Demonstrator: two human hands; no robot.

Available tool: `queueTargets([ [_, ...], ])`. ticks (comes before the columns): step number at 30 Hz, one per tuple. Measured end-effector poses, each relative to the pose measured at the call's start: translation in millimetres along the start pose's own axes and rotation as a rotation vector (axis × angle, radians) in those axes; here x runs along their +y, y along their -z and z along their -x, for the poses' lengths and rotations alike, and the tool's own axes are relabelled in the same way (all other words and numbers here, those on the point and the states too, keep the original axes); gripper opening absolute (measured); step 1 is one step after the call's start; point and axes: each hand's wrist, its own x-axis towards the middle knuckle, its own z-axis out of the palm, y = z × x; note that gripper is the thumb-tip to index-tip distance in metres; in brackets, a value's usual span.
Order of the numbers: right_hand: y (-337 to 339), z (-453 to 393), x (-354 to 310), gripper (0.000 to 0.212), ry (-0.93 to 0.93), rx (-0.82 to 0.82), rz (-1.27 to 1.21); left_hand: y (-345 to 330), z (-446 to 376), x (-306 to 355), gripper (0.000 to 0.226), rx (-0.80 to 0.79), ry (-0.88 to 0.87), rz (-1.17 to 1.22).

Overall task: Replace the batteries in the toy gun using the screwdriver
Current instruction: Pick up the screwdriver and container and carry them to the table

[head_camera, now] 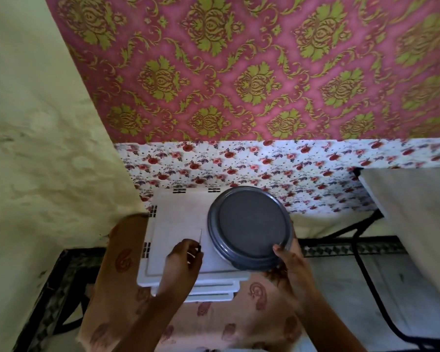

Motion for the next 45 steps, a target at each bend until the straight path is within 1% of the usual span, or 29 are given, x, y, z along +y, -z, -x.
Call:
queueTargets([
  [2, 25, 9, -9, 0.009, -0.013, 0.025, -0.045, -17, 7, 24, 0.017, -0.021, -0.018, 0.056],
  [5, 81, 31, -28, 0.013, -0.006, 0.090, -0.187, -52, 23, 66, 0.026, -0.085, -0.018, 0.170],
  [6, 100, 38, -34, 0.015, -0.001, 0.099, -0.217, -64, 29, 80, 0.025, -0.107, -0.018, 0.197],
  [8, 142, 54, -49, 0.016, 0.020, 0.123, -0.253, -93, 44, 109, 0.013, -0.148, -0.018, 0.202],
  [10, 190, 70, -65, 0.013, 0.052, 0.167, -0.269, -123, 64, 141, 0.010, -0.170, -0.027, 0.247],
  [11, 211, 78, -74, 0.013, 0.059, 0.183, -0.270, -137, 73, 155, 0.010, -0.168, -0.062, 0.253],
  [13, 261, 91, -93, 0.012, 0.066, 0.228, -0.280, -169, 96, 186, 0.010, -0.163, -0.112, 0.215],
  [19, 395, 121, -154, 0.007, 0.073, 0.342, -0.232, -261, 147, 269, 0.006, -0.225, -0.067, 0.388],
  [21, 430, 126, -172, 0.011, 0.076, 0.358, -0.219, -285, 158, 294, 0.009, -0.257, -0.035, 0.478],
  [23, 456, 128, -185, 0.015, 0.074, 0.356, -0.227, -302, 165, 318, 0.011, -0.278, -0.046, 0.513],
  [25, 475, 124, -194, 0.017, 0.069, 0.352, -0.236, -317, 164, 337, 0.007, -0.294, -0.076, 0.477],
  [27, 485, 116, -201, 0.016, 0.064, 0.354, -0.252, -329, 157, 348, 0.008, -0.305, -0.077, 0.444],
  [33, 501, 81, -232, 0.016, 0.027, 0.348, -0.271, -373, 124, 383, 0.009, -0.381, -0.084, 0.487],
  [36, 508, 55, -254, 0.023, -0.010, 0.340, -0.249, -393, 106, 399, 0.014, -0.389, -0.071, 0.484],
  [42, 536, 9, -298, 0.013, 0.026, 0.296, -0.284, -441, 63, 433, 0.019, -0.383, -0.093, 0.451],
  [45, 554, -11, -320, 0.015, 0.029, 0.275, -0.342, -459, 51, 448, 0.019, -0.350, -0.115, 0.441],
])
